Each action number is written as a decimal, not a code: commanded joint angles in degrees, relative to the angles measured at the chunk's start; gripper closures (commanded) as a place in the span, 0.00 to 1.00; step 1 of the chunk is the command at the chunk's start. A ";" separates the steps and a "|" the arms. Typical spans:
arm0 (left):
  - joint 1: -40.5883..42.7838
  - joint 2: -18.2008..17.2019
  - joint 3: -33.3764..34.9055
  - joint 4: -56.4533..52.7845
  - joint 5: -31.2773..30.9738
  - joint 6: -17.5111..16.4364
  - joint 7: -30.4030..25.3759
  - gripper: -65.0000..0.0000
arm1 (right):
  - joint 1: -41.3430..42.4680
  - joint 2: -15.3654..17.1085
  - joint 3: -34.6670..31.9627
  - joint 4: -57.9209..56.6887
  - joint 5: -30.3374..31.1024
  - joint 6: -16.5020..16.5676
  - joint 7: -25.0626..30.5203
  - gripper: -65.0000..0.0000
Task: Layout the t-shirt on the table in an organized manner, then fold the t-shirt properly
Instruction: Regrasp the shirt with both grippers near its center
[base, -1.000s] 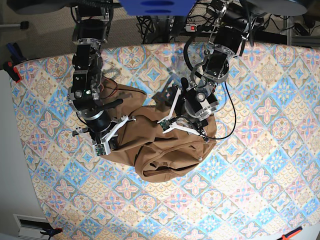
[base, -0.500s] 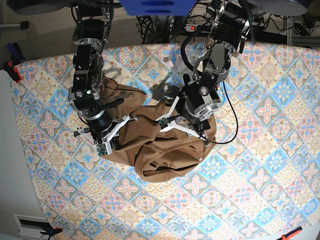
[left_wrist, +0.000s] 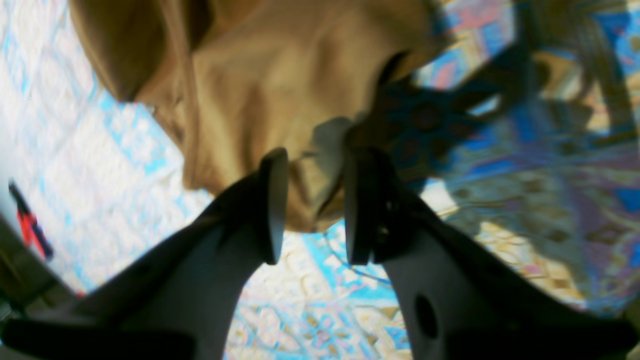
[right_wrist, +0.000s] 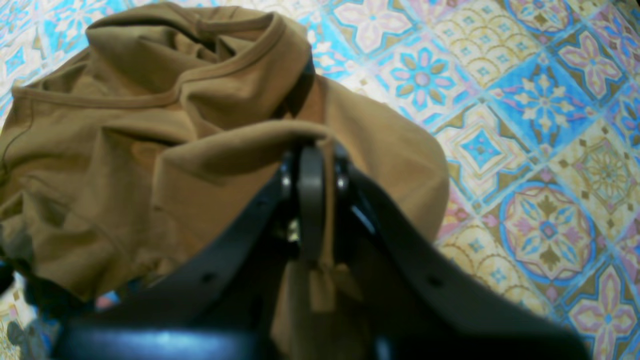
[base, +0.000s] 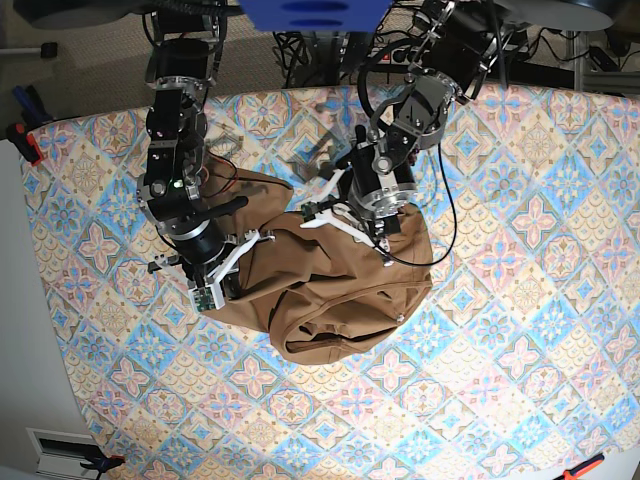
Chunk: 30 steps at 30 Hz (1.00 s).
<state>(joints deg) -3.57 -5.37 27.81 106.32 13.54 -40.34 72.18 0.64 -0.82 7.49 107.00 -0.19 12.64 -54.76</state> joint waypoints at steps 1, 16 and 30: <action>-1.13 0.22 -0.25 -0.70 0.39 0.34 0.13 0.72 | 1.07 -0.10 0.03 1.00 0.49 0.06 1.44 1.00; -3.77 4.62 -9.66 -9.31 0.48 0.34 -9.02 0.72 | 1.07 -0.02 0.03 1.00 0.49 0.06 1.27 1.00; -6.40 4.71 -9.83 -20.65 0.04 0.34 -17.46 0.74 | 1.07 -0.10 0.03 1.00 0.49 0.06 1.18 1.00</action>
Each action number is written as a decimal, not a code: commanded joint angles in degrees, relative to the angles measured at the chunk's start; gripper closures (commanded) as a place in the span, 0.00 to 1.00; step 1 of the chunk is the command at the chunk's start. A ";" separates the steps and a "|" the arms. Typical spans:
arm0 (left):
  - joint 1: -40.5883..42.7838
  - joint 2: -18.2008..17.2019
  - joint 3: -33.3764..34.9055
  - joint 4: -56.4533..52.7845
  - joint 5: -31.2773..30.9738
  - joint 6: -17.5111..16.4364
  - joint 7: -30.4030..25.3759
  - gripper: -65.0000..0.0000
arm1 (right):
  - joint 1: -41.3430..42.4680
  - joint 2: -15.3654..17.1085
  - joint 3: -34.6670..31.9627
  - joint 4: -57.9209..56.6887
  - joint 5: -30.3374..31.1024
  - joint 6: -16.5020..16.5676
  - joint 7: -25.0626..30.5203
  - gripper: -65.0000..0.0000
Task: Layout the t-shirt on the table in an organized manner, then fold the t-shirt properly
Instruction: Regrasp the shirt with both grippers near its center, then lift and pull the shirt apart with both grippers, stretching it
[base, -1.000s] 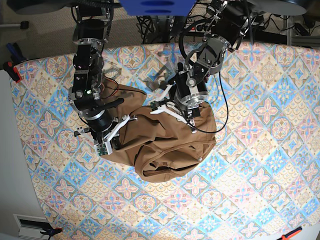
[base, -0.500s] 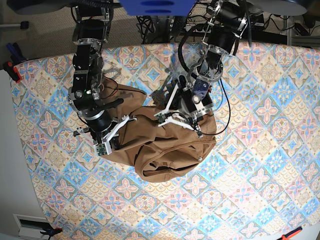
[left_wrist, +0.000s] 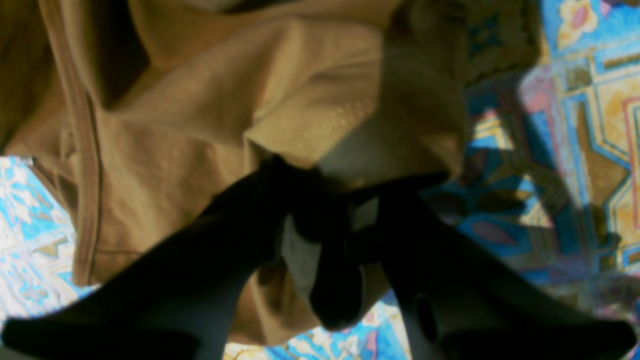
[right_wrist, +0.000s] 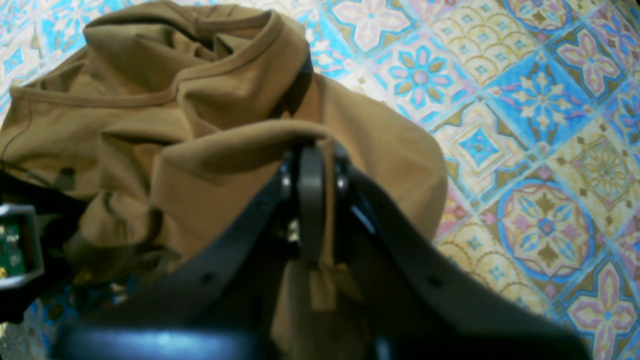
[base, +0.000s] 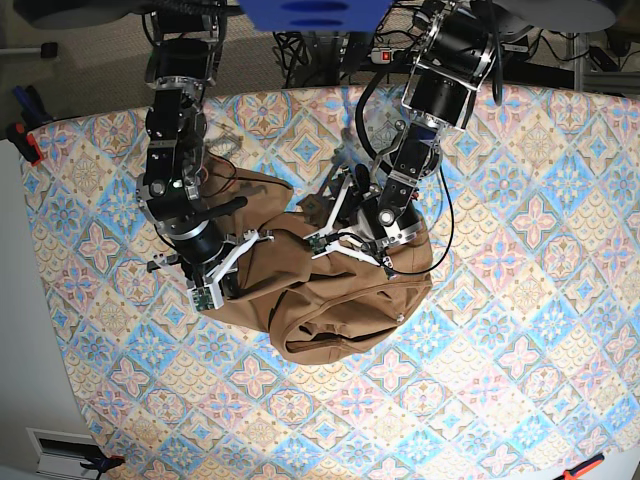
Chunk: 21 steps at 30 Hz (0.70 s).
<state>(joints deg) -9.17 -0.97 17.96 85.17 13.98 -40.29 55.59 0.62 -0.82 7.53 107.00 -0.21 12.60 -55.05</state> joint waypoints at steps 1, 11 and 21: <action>-0.63 0.31 -0.07 0.59 -0.40 0.29 -1.57 0.78 | 1.09 -0.10 -0.01 1.00 0.52 0.10 1.46 1.00; 0.42 3.74 -5.52 10.97 -0.22 0.29 -2.19 1.00 | 1.09 -0.10 -0.01 1.00 0.52 0.10 1.46 1.00; 1.92 5.76 -17.30 35.32 0.04 0.29 -2.01 1.00 | 1.09 -0.10 -0.01 1.00 0.52 0.10 1.29 1.00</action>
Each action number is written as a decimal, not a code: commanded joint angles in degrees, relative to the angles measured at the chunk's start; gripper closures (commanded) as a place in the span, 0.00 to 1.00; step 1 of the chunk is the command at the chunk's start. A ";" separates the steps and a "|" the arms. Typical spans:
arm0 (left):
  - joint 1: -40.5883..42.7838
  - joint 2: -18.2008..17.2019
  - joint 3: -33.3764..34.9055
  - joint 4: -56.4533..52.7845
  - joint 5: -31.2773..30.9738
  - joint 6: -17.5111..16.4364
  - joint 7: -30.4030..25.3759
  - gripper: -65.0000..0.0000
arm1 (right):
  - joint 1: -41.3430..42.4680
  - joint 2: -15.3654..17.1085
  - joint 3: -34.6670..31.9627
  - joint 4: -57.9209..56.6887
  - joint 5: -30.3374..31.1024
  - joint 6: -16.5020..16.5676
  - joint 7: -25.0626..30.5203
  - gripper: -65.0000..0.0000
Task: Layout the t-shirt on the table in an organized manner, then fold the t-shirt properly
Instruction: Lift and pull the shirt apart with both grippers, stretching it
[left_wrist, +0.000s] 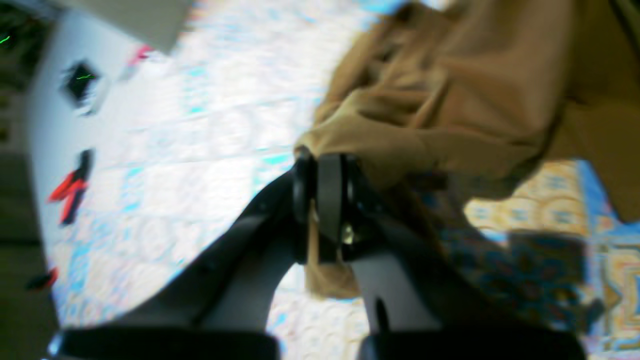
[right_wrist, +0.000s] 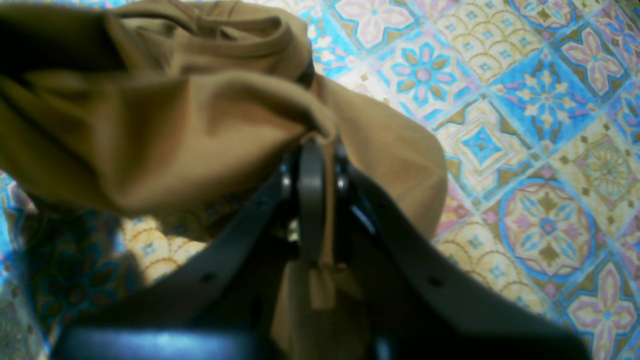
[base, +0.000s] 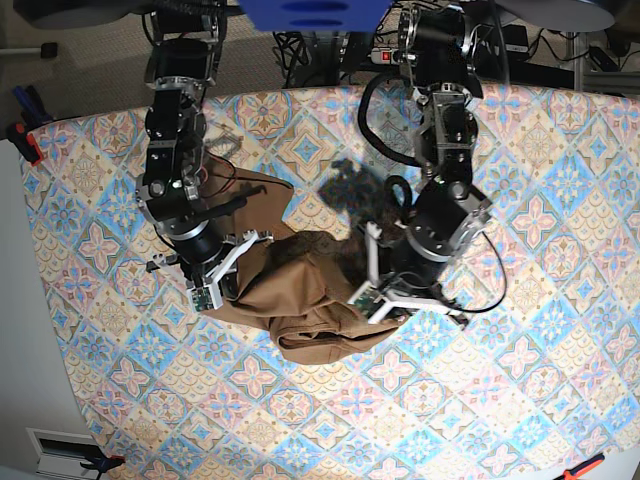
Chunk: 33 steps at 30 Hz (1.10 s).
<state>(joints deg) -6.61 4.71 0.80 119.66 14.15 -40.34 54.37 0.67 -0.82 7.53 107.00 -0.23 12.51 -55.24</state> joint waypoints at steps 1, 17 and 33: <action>-0.55 0.08 -1.63 1.00 -0.13 0.34 -0.79 1.00 | 0.96 -0.10 -0.01 0.91 0.54 0.19 1.40 1.00; 7.36 -9.15 -28.45 0.92 -0.75 0.34 -1.31 1.00 | -2.82 1.92 -10.30 1.00 0.45 0.19 1.92 0.44; 10.35 -13.98 -39.35 -1.46 -0.13 0.34 -0.96 1.00 | -14.07 1.83 -9.68 1.09 0.54 0.19 2.01 0.45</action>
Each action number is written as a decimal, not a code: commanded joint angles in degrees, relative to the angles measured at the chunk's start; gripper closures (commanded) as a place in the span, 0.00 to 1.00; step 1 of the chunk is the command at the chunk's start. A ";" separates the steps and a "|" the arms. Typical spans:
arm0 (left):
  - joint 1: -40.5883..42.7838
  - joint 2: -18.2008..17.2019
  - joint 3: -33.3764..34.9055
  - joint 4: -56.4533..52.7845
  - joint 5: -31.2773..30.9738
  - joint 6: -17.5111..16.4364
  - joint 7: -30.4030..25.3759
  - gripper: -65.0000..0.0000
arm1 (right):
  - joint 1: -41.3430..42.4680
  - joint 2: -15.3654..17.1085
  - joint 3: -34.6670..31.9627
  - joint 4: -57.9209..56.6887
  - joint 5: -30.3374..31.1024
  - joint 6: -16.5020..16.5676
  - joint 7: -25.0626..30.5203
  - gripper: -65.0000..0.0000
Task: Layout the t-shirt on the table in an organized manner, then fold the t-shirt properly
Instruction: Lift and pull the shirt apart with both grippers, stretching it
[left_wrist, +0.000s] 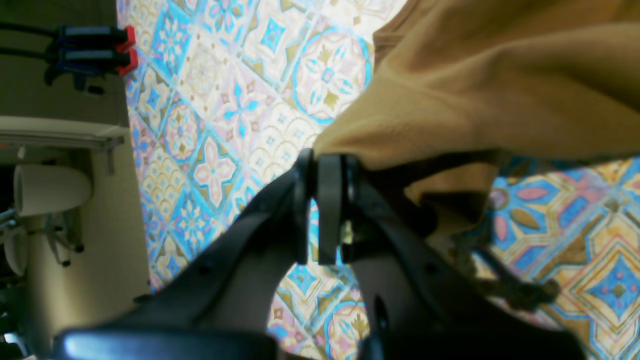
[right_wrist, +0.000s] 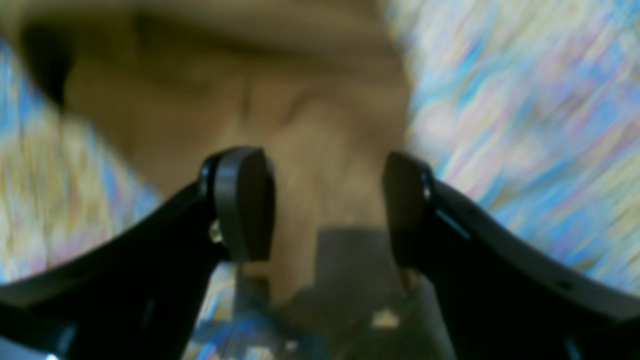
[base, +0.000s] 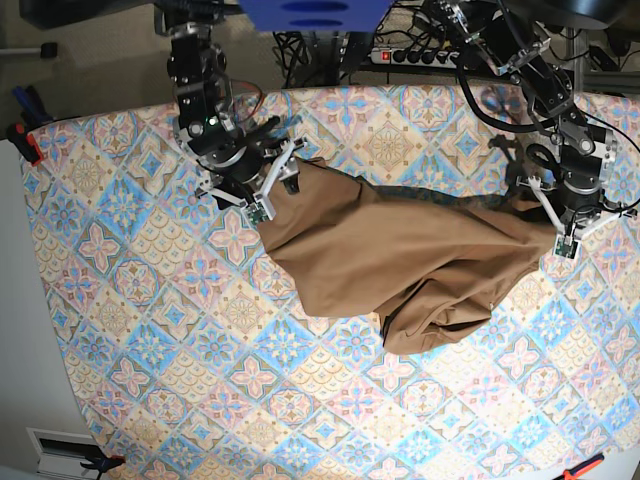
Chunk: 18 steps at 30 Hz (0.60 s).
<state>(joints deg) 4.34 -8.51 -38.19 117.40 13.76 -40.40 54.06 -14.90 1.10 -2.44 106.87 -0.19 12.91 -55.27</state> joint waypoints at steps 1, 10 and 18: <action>-0.60 -0.76 -0.79 0.79 0.35 0.40 -0.57 1.00 | 0.61 -0.09 0.81 1.22 0.49 -0.20 2.12 0.45; 1.07 -0.32 -0.88 0.79 -0.09 0.40 -0.92 1.00 | -2.29 -0.97 10.22 1.48 0.67 -0.20 3.18 0.45; 1.77 -0.32 -0.88 0.79 0.26 0.40 -0.92 1.00 | -3.87 -2.47 19.01 1.22 15.53 -0.20 6.17 0.45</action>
<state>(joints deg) 6.59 -8.25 -38.92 117.30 14.00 -40.36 54.00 -19.05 -1.21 16.71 107.11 14.74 12.23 -50.02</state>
